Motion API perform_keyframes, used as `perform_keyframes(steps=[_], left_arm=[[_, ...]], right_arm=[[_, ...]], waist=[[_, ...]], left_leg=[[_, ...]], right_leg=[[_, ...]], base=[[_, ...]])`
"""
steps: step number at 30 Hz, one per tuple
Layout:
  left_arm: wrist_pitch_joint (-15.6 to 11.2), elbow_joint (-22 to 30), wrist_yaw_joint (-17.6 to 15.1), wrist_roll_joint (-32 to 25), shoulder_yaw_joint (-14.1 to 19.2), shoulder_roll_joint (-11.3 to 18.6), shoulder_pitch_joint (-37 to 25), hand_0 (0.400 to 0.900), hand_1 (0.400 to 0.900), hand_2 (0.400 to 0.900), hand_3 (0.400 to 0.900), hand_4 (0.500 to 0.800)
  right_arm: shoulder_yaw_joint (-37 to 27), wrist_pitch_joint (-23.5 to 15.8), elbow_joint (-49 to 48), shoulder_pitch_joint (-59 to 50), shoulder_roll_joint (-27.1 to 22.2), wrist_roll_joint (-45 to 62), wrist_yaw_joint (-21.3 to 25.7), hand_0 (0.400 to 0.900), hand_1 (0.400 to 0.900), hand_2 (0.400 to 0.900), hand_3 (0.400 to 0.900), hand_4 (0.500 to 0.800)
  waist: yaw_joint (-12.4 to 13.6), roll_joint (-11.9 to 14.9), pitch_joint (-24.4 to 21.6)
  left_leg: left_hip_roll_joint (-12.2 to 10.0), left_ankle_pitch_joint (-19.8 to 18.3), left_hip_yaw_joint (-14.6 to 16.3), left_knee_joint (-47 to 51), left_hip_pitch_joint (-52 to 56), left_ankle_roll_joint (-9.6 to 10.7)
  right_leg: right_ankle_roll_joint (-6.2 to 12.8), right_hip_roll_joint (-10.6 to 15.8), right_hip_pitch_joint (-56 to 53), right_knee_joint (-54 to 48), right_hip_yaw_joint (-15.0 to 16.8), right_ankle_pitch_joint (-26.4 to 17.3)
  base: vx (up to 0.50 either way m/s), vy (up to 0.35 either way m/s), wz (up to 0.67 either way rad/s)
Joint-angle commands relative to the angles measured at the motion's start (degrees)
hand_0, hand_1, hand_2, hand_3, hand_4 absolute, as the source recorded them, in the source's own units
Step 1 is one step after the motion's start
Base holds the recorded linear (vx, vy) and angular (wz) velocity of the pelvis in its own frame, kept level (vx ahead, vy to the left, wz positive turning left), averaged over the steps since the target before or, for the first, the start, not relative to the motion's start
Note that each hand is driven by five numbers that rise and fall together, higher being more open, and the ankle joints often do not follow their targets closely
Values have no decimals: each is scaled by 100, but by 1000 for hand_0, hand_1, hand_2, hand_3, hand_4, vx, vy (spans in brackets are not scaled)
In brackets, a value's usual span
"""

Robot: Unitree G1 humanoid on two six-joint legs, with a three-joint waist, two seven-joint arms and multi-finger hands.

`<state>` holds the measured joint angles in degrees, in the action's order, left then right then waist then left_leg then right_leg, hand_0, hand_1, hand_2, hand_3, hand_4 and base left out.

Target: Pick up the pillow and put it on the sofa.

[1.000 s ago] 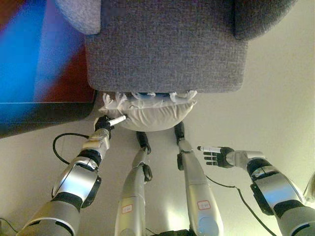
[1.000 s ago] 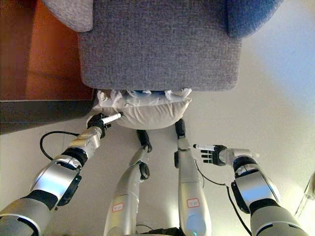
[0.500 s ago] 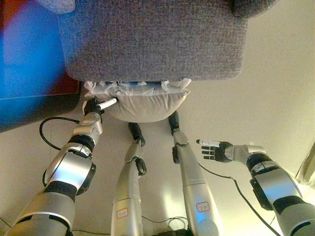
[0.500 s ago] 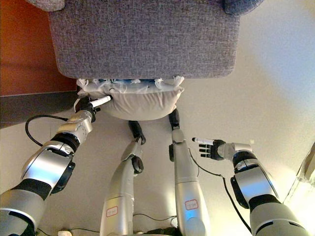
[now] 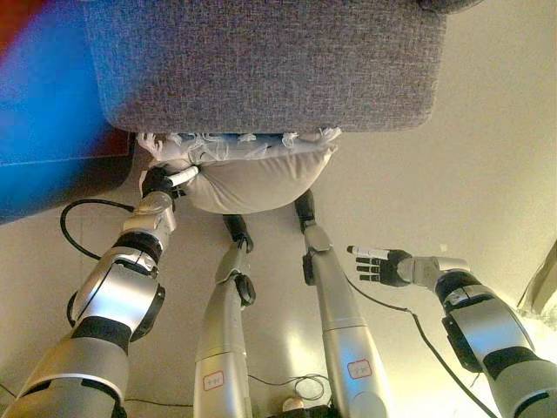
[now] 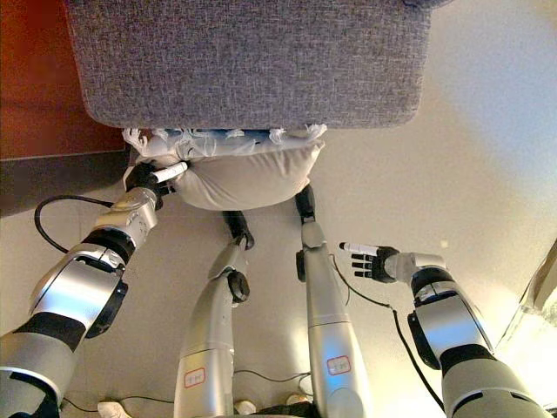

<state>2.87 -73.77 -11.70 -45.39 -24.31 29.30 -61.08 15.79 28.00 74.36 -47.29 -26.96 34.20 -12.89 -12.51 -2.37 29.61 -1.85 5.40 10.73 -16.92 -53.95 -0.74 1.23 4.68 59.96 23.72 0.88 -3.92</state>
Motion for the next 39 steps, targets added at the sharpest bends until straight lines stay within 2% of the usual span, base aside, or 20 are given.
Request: perform_keyframes(steps=[1, 8, 13, 20, 27, 32, 39], left_arm=[[-185, 171, 132, -139, 210, 103, -376, 400, 400, 400, 400, 500], [-238, 373, 66, -129, 254, -7, -92, 400, 400, 400, 400, 500], [-332, 566, 218, 72, 170, -147, 356, 400, 400, 400, 400, 500], [-493, 899, 479, 308, 242, -315, 1216, 400, 400, 400, 400, 500], [-617, 1082, 706, 661, 333, -467, 2213, 400, 400, 400, 400, 500], [-779, 1256, 841, 1206, 310, -577, 2810, 400, 400, 400, 400, 500], [-699, 1510, 918, 1872, 228, -548, 3361, 400, 400, 400, 400, 500]], right_arm=[[151, 55, 387, 301, -258, -151, -51, 900, 900, 900, 900, 800], [178, -252, 289, 610, -153, -219, -28, 900, 900, 900, 900, 800], [221, -388, 168, 866, -112, -262, -29, 900, 900, 900, 900, 800], [209, -504, 65, 1232, 12, -373, -72, 900, 900, 900, 900, 800], [120, -508, 3, 1707, 184, -528, -105, 900, 900, 900, 900, 800], [-17, -635, 17, 2100, 258, -682, -110, 900, 900, 900, 900, 800], [-206, -581, -29, 2651, 281, -838, -223, 900, 900, 900, 900, 800]], waist=[[-53, -32, 18], [-18, 11, 18], [21, 17, 18], [140, 33, 5], [383, -28, -545], [527, -67, -961], [669, -79, -1503]], left_leg=[[9, -1057, -136, -1180, -134, 495], [13, -1031, -97, -1100, 218, 512], [49, -949, -45, -962, 751, 517], [152, -803, 17, -395, 1822, 541], [269, -583, -34, 518, 3019, 527], [361, -498, -128, 1094, 3797, 489], [446, -591, -245, 1594, 4690, 376]], right_leg=[[143, -314, -267, -113, 29, 474], [148, -252, -651, -247, -13, 457], [161, -190, -1170, -398, -47, 391], [209, -60, -2254, -855, -181, 296], [292, 19, -3400, -1287, -309, 361], [356, 77, -4184, -1666, -421, 377], [404, 74, -5121, -2153, -625, 375]], base=[[-28, 8, 3], [0, 0, 0], [-3, 1, 1], [19, -19, -2], [50, -28, -7], [86, -32, 0], [69, -56, 6]])
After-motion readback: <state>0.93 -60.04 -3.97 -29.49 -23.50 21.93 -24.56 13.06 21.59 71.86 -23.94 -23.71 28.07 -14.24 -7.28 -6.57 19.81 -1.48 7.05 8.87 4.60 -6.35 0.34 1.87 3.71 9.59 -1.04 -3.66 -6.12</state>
